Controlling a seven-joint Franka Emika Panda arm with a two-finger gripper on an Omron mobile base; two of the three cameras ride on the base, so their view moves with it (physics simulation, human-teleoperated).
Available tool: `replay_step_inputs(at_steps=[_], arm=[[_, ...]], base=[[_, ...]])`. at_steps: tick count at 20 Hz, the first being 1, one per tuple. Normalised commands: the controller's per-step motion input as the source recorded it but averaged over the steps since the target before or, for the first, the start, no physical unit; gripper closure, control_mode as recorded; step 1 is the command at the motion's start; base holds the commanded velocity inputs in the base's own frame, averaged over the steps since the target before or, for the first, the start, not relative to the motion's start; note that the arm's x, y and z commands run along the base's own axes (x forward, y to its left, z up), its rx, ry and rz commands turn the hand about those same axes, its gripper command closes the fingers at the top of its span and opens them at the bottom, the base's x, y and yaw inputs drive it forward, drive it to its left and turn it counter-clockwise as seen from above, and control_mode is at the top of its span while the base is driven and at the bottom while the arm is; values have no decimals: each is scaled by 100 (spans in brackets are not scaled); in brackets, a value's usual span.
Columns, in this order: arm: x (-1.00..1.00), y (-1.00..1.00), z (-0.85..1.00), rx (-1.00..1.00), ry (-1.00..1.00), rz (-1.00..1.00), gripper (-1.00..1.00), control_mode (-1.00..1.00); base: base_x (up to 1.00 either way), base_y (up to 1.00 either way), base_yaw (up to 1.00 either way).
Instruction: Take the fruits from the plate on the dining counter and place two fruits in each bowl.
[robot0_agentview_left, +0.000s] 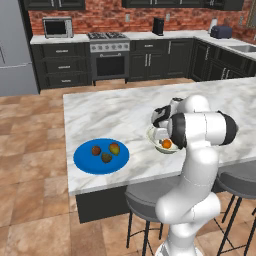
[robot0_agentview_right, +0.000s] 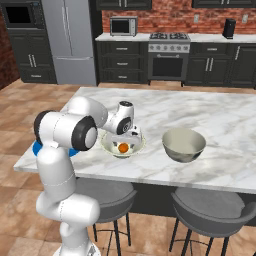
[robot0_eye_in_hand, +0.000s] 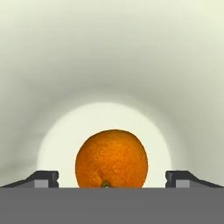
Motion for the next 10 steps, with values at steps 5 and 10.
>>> replay_step_inputs(at_steps=[5,10], arm=[[-16,0,62,0,-2,0,-100,-100],[-21,31,60,0,1,0,-100,-100]], base=[[0,0,0],[0,0,0]])
